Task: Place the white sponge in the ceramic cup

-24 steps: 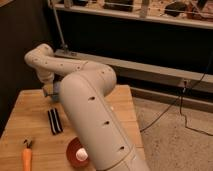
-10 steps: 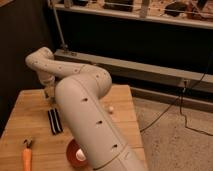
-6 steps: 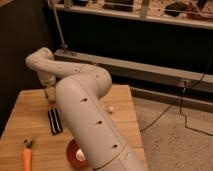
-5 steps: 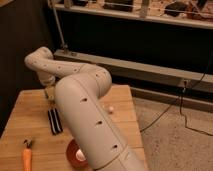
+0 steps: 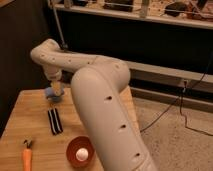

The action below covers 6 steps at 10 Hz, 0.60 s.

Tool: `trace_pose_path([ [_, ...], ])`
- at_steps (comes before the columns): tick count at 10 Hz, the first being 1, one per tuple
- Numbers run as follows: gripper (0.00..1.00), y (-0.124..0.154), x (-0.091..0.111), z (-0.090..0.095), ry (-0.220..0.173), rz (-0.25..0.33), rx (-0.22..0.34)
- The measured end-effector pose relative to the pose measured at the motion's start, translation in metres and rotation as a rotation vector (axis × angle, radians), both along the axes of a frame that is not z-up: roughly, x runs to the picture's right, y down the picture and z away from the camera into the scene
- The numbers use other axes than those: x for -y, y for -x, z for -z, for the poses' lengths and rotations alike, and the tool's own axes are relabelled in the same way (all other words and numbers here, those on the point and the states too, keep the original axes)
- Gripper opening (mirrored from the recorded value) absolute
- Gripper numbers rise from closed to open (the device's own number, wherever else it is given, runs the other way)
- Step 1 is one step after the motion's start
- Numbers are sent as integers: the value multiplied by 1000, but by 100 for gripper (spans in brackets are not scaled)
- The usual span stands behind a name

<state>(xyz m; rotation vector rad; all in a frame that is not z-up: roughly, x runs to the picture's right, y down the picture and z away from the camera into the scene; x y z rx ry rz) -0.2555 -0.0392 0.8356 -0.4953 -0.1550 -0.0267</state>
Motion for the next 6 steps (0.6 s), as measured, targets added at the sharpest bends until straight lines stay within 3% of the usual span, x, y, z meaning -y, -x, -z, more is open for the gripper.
trace_pose_path([
  [2, 80, -39, -6, 4, -10, -95, -5],
  [4, 80, -68, -12, 6, -21, -154, -14],
  [6, 80, -69, -15, 7, -16, -164, -10],
])
